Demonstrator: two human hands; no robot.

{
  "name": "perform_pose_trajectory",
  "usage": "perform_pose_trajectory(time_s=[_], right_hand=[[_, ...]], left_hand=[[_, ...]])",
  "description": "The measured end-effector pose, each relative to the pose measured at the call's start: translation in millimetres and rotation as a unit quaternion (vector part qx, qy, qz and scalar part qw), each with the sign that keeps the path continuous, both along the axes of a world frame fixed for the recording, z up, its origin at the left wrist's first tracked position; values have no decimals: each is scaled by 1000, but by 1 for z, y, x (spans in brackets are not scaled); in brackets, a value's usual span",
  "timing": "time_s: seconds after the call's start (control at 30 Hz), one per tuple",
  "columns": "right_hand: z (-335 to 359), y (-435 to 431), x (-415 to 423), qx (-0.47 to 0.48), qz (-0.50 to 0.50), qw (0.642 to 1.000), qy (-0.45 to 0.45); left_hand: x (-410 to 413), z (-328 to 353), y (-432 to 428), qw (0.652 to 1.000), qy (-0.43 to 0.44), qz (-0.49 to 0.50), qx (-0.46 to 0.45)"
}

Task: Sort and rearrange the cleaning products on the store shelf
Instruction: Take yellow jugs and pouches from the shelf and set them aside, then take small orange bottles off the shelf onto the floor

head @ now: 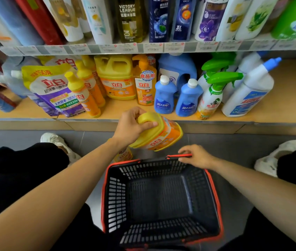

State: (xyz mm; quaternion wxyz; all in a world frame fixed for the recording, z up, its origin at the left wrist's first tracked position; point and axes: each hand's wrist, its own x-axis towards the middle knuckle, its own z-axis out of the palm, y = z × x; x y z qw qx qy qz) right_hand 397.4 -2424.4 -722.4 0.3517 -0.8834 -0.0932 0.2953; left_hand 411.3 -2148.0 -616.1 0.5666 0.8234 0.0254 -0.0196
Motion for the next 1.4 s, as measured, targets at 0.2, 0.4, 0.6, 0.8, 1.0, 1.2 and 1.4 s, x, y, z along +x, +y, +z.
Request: perform_pose_trajectory(time_s=[0.2, 0.4, 0.6, 0.8, 1.0, 1.2, 1.4], right_hand=[[-14, -7, -9, -46, 3, 998, -42], [-10, -7, -15, -3, -18, 1000, -26], [-8, 3, -17, -1, 1, 1000, -18], [-4, 13, -10, -32, 44, 998, -17], [-7, 25, 6, -104, 76, 991, -19], [6, 50, 35, -149, 107, 983, -23], [40, 100, 59, -13, 56, 995, -79]], left_hand=[[20, -25, -15, 996, 58, -25, 63], [37, -62, -14, 983, 136, -52, 111], [42, -75, -13, 972, 163, -91, 145], [30, -65, 5, 966, 180, -139, 120], [12, -44, 39, 989, 133, 15, 57], [36, -11, 108, 936, -26, 340, 90], [85, 3, 162, 934, -25, 347, 82]])
